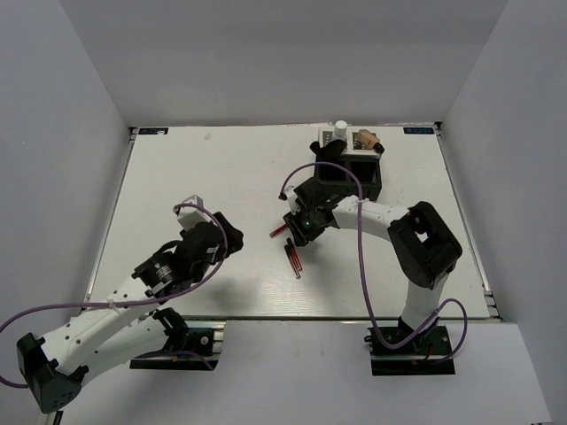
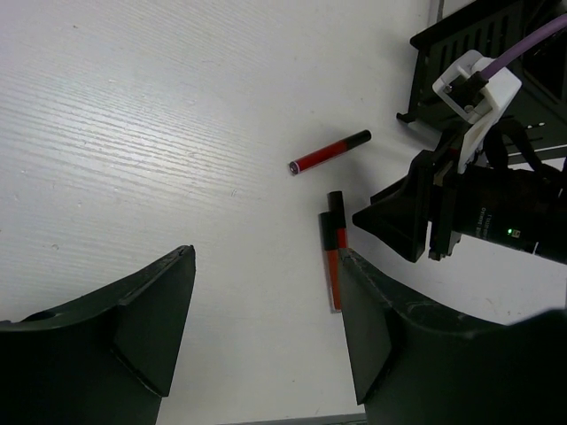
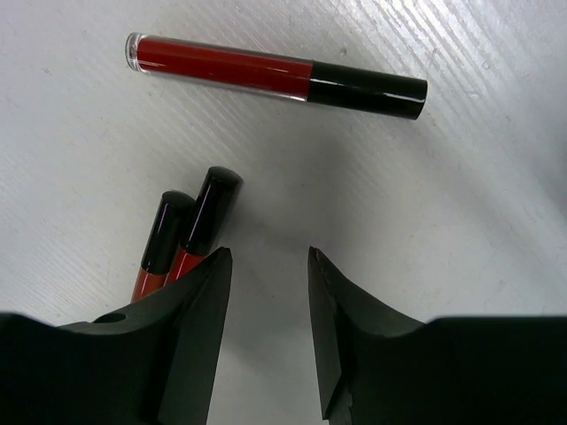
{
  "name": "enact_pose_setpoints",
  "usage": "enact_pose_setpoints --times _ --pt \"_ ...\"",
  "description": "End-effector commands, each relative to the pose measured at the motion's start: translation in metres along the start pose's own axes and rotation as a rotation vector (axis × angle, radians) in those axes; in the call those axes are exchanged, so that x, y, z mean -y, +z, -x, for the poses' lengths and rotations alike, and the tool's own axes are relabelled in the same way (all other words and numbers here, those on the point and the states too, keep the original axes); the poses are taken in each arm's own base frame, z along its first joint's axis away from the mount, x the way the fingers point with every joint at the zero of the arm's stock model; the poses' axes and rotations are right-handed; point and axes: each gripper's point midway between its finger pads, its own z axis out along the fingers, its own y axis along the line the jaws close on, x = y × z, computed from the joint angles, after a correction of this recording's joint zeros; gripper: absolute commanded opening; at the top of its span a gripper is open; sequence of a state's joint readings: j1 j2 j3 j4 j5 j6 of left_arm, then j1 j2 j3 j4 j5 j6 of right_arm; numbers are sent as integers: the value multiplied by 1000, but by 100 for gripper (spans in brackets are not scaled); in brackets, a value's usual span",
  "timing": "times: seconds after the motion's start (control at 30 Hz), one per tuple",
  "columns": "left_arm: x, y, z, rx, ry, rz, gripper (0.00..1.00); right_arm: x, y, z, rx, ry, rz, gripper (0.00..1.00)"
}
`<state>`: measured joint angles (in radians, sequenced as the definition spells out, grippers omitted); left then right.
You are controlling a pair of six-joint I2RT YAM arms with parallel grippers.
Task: Organize the makeup
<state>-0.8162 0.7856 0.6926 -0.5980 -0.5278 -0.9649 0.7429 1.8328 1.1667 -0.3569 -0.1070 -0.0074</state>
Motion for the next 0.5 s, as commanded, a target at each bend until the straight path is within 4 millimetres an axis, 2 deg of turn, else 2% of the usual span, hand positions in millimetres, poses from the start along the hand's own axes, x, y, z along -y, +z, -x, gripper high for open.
enact_pose_setpoints --times 0.0,0.3,0.47 --pt "-2 -4 4 24 -33 -13 75 -6 -8 22 60 9 10 46" --pt "-1 0 -4 0 -33 -19 75 -19 -15 34 92 3 65 45" --pt "1 4 -11 -24 -24 -25 75 -24 -19 56 150 -35 82 47"
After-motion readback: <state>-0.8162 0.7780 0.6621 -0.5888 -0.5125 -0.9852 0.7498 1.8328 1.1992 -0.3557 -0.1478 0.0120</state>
